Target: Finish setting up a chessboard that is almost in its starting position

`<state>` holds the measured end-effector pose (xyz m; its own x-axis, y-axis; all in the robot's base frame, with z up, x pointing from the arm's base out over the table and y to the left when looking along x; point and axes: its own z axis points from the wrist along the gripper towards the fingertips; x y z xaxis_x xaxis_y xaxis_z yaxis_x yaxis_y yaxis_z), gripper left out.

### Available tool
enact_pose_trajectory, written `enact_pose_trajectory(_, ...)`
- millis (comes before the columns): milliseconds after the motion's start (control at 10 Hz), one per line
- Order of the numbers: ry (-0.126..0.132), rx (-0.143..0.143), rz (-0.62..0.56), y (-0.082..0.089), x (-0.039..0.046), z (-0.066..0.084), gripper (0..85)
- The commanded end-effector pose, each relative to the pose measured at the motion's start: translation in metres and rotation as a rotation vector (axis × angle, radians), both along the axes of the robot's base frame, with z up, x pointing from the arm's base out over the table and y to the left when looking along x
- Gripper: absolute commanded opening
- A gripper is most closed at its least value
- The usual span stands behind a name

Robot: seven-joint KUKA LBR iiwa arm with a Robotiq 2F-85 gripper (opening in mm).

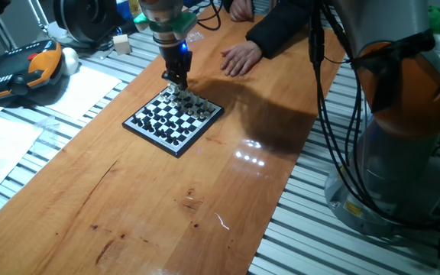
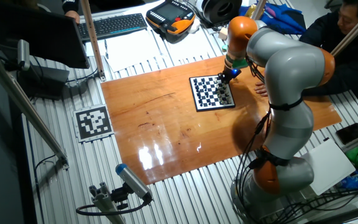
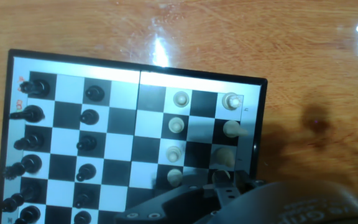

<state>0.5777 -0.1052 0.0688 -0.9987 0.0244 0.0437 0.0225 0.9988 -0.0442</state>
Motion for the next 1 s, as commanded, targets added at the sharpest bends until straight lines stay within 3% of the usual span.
enact_pose_trajectory(0,0.004,0.002,0.0,0.0002,-0.0004,-0.0002,0.0)
enact_pose_trajectory(800,0.014,-0.003,-0.005,0.0014,-0.0029,0.0002,0.0)
enact_pose_trajectory(900,0.014,-0.009,-0.004,0.001,-0.0027,0.0001,17.0)
